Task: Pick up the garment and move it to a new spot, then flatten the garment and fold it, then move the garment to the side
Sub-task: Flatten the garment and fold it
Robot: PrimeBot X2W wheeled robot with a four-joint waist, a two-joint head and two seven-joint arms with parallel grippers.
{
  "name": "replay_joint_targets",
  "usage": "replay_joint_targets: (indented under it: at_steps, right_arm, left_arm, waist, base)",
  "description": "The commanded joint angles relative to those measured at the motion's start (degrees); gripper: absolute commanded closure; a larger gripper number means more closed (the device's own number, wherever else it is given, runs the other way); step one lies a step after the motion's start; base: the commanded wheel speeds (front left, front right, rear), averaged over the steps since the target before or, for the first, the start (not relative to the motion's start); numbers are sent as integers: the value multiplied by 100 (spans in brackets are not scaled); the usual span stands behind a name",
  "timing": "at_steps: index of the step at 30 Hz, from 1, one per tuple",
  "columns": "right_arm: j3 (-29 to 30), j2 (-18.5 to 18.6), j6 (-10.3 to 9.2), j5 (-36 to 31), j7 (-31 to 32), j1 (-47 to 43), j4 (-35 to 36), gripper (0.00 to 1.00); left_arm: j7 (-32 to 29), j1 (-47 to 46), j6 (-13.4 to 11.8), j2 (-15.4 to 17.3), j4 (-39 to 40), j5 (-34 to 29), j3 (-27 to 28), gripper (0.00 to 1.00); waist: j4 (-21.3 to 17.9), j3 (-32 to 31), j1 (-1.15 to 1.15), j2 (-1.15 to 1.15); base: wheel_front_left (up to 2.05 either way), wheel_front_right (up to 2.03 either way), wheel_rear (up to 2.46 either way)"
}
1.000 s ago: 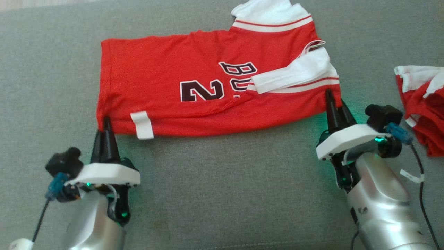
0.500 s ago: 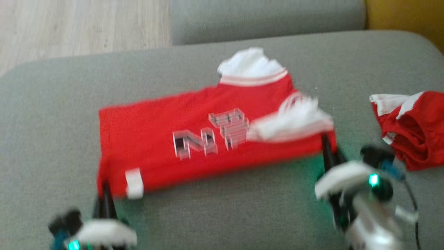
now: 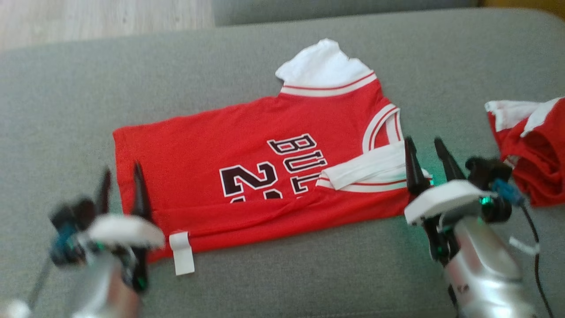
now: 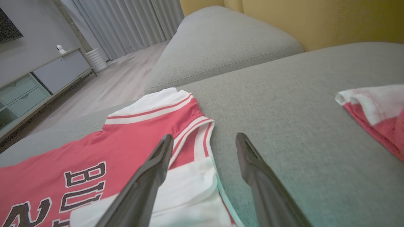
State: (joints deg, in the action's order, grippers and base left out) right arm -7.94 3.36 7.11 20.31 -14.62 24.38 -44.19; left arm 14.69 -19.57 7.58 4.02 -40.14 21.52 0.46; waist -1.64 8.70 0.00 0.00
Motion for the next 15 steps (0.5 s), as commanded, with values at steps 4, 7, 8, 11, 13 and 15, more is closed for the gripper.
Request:
replay_joint_targets:
  at_steps: [4, 7, 8, 11, 13, 15]
  right_arm:
    - [-215, -13, 37, -171, -38, 534, 224, 0]
    - [-344, -26, 37, -190, -38, 843, 193, 0]
    - [-391, -29, 37, -195, -38, 948, 184, 0]
    - [-485, -36, 37, -187, -38, 1223, 163, 0]
    - [-544, -39, 37, -185, -38, 1377, 149, 0]
    - [-613, -41, 37, -188, -38, 1511, 123, 0]
  left_arm:
    - [-282, -1131, -11, 730, -399, 8, -300, 0]
    - [-738, -1693, -10, 1124, -674, 266, -705, 0]
    - [-864, -1853, -10, 1231, -722, 392, -830, 0]
    - [-1141, -2228, -10, 1515, -864, 734, -1162, 0]
    - [-1353, -2390, -10, 1653, -976, 924, -1372, 0]
    - [-1541, -2508, -10, 1755, -1100, 1090, -1576, 0]
  waist:
    - [-66, 475, 0, 0]
    - [-138, 767, 0, 0]
    - [-154, 860, 0, 0]
    - [-178, 1094, 0, 0]
    - [-188, 1229, 0, 0]
    - [-189, 1330, 0, 0]
  base:
    - [0, 0, 0]
    - [0, 0, 0]
    - [0, 0, 0]
    - [0, 0, 0]
    - [0, 0, 0]
    - [0, 0, 0]
